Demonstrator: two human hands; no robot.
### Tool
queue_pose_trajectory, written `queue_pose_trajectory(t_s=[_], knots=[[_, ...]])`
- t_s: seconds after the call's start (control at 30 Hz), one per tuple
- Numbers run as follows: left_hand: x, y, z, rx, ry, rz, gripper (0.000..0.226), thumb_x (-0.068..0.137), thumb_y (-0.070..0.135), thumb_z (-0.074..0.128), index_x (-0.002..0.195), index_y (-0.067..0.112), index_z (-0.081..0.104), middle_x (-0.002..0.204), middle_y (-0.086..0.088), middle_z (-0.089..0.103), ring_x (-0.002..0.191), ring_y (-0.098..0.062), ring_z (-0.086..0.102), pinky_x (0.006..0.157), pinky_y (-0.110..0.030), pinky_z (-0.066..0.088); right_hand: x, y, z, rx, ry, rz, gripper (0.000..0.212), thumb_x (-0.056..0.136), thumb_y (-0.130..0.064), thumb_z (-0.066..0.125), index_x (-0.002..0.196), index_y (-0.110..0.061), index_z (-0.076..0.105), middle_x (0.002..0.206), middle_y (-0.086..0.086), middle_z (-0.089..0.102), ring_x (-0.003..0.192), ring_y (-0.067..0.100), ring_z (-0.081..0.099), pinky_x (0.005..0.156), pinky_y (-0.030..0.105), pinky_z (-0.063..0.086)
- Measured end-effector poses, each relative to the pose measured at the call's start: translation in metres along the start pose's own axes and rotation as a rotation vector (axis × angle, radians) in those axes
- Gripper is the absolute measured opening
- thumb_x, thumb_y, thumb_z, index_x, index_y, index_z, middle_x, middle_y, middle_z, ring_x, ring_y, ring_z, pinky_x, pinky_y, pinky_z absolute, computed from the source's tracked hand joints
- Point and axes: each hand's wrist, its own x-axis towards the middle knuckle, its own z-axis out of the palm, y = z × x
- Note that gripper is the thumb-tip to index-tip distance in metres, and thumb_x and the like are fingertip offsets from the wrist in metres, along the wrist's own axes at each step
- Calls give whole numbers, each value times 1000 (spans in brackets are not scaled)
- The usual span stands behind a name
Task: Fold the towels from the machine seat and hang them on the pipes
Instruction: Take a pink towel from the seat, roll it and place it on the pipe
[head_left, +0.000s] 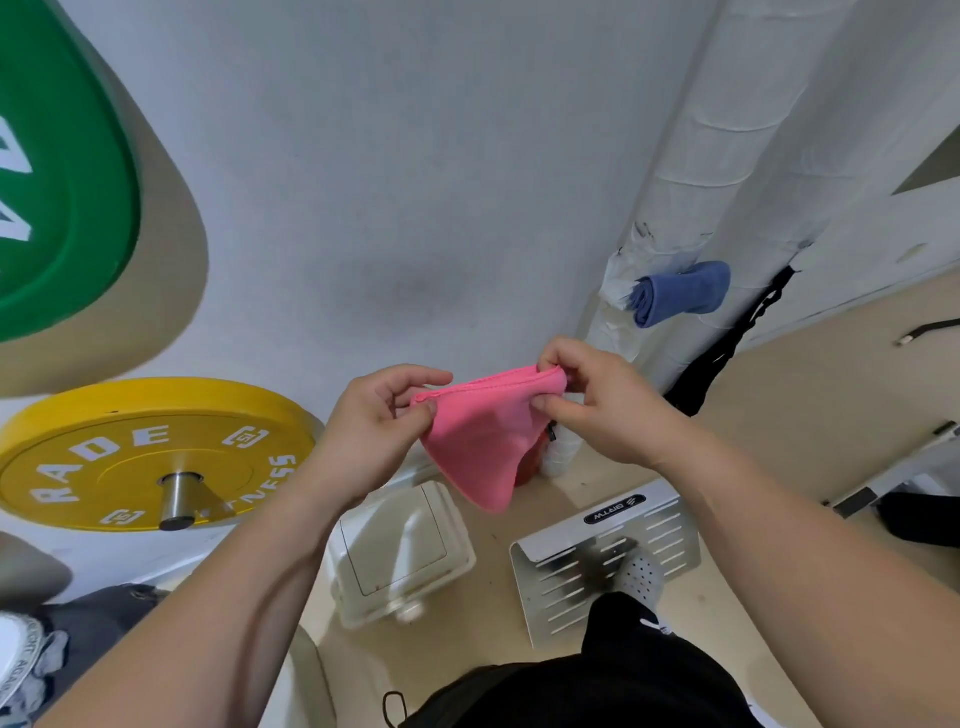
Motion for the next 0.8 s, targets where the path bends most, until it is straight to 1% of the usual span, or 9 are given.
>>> queue_pose_trajectory(t_s=[0.13, 0.23, 0.33, 0.4, 0.5, 0.6, 0.67, 0.7, 0.8], knots=[[11, 11, -11, 14, -204, -29, 61, 79, -8, 59, 125, 31, 65, 82, -11, 68, 74, -21, 61, 71, -31, 49, -2, -1, 3, 410, -38, 54, 41, 89, -5, 63, 115, -35, 54, 76, 6, 64, 72, 20, 57, 71, 39, 47], [22, 28, -10, 88, -473, -50, 76, 79, 7, 75, 142, 39, 47, 88, -3, 70, 76, -15, 63, 67, -26, 49, -3, -6, 5, 543, -36, 74, 60, 96, 7, 56, 141, -29, 43, 79, -2, 72, 71, 14, 64, 70, 26, 50], [33, 42, 3, 245, -575, -1, 75, 88, 6, 75, 145, 43, 43, 72, 6, 61, 67, -16, 55, 60, -32, 41, -4, -7, 5, 580, -8, 116, 63, 96, 7, 57, 146, -26, 39, 78, -2, 74, 69, 11, 65, 68, 23, 50], [39, 51, 12, 249, -584, 28, 70, 91, -1, 67, 141, 44, 48, 72, 5, 60, 66, -18, 52, 60, -33, 38, -7, -3, 4, 660, 18, 153, 67, 90, 0, 70, 146, -25, 41, 91, 3, 77, 83, 17, 71, 79, 32, 56], [42, 70, 20, 196, -588, 55, 57, 89, 3, 61, 130, 42, 59, 100, -18, 66, 79, -24, 53, 67, -41, 40, -15, 11, 9, 612, -75, 224, 64, 73, -9, 88, 130, -20, 61, 115, 4, 75, 110, 22, 70, 100, 44, 55], [47, 87, 20, 228, -566, 92, 45, 90, -1, 57, 116, 33, 68, 115, -7, 70, 87, -23, 55, 72, -41, 41, -22, 28, 29, 354, -145, 362, 49, 60, -17, 92, 106, -14, 74, 105, 7, 78, 103, 25, 72, 96, 52, 56], [54, 93, 14, 305, -496, 111, 41, 93, -7, 56, 105, 28, 74, 108, 2, 73, 87, -21, 56, 72, -39, 42, -26, 41, 40, 303, -183, 437, 52, 55, -25, 89, 101, -8, 75, 102, 16, 77, 99, 32, 73, 91, 54, 58], [59, 95, 9, 345, -445, 108, 39, 94, -6, 56, 99, 26, 77, 98, -2, 72, 80, -23, 53, 68, -38, 41, -26, 44, 43, 283, -206, 450, 51, 55, -30, 87, 100, -8, 76, 102, 17, 77, 98, 33, 73, 91, 53, 58], [75, 91, -9, 409, -280, 59, 40, 96, -3, 55, 89, 26, 82, 75, -10, 50, 65, -23, 39, 53, -27, 37, -28, 54, 45, 247, -196, 473, 46, 60, -38, 80, 101, -17, 76, 104, 11, 77, 102, 28, 72, 95, 47, 57]])
